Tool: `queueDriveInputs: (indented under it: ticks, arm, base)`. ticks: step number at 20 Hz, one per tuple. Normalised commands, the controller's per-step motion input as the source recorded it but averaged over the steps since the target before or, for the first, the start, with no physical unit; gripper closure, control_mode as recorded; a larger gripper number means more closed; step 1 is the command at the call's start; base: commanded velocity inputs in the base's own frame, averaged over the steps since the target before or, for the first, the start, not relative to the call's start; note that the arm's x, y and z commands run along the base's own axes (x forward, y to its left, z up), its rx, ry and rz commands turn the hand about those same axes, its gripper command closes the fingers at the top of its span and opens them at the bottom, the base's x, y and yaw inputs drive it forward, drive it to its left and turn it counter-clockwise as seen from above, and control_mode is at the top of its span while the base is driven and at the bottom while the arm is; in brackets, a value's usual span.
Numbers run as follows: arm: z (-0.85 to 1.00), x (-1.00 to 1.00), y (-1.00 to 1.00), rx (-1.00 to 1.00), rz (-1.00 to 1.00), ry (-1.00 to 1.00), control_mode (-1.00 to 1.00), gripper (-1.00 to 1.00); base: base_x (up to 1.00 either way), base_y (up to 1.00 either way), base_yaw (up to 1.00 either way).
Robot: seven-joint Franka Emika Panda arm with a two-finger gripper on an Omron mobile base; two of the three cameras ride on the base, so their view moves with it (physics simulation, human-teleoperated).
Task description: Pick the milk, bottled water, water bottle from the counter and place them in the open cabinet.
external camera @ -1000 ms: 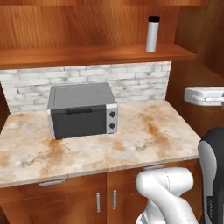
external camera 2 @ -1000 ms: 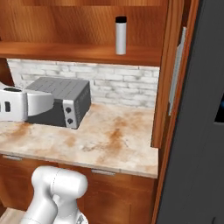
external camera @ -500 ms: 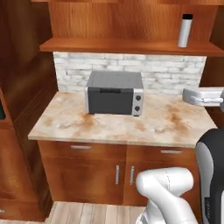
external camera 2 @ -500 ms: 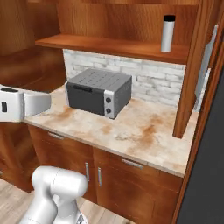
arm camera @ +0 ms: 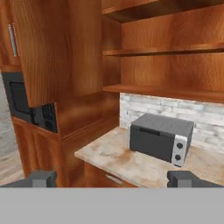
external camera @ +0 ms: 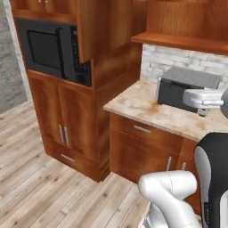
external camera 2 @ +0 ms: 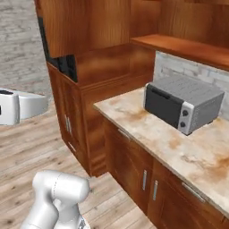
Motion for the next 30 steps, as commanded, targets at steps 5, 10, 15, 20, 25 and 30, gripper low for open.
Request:
queueDriveInputs:
  ticks: [5, 10, 15, 20, 25, 30]
  arm:
    - [0.0, 0.0, 0.0, 0.0, 0.0, 0.0, 1.0, -1.0]
    - [0.0, 0.0, 0.0, 0.0, 0.0, 0.0, 1.0, -1.0]
    - [0.0, 0.0, 0.0, 0.0, 0.0, 0.0, 1.0, -1.0]
    - [0.0, 0.0, 0.0, 0.0, 0.0, 0.0, 1.0, -1.0]
    - [0.0, 0.0, 0.0, 0.0, 0.0, 0.0, 1.0, -1.0]
    - [0.0, 0.0, 0.0, 0.0, 0.0, 0.0, 1.0, -1.0]
  base:
    - [-0.32, 0.0, 0.81]
    - [-0.37, 0.0, 0.83]
    - [-0.45, 0.0, 0.81]
    - [-0.4, 0.0, 0.79]
    - [-0.31, 0.0, 0.72]
    - [-0.04, 0.03, 0.66]
